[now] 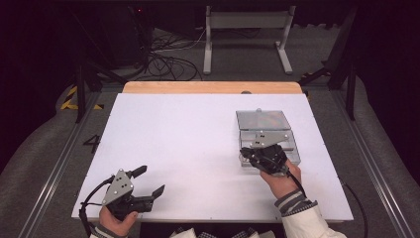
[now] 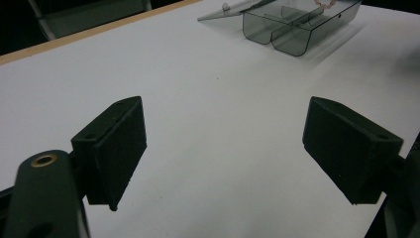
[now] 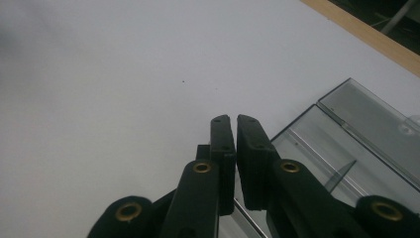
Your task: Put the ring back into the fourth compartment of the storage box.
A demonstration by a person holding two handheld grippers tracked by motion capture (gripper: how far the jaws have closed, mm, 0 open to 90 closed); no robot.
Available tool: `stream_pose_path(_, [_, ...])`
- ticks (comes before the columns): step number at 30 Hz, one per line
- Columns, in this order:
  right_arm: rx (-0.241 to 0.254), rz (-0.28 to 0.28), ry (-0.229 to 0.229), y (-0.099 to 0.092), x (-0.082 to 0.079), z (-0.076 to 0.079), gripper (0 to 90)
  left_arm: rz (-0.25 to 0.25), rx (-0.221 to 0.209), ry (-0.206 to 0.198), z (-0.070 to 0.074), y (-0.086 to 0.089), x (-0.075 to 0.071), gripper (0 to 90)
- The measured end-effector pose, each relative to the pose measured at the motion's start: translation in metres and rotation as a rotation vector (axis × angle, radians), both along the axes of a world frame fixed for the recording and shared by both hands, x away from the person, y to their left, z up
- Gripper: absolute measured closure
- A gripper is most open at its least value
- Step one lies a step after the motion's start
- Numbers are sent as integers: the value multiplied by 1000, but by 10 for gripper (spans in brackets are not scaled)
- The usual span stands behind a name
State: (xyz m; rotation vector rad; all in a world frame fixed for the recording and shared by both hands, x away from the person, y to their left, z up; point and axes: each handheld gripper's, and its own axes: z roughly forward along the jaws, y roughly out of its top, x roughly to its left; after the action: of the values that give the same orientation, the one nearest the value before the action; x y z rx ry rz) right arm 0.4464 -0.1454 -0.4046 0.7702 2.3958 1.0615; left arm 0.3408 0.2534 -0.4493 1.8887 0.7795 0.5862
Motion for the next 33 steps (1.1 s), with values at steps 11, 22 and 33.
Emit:
stream_pose_path(11, [-10,-60,17,-11,13,-5,866,0,0,-1,0,0,0,178])
stream_pose_path(22, [-19,-109,28,-18,26,-11,866,-1,0,-1,0,0,0,178])
stream_pose_path(33, [-27,-151,47,-22,38,-19,866,-1,-1,0,0,0,0,178])
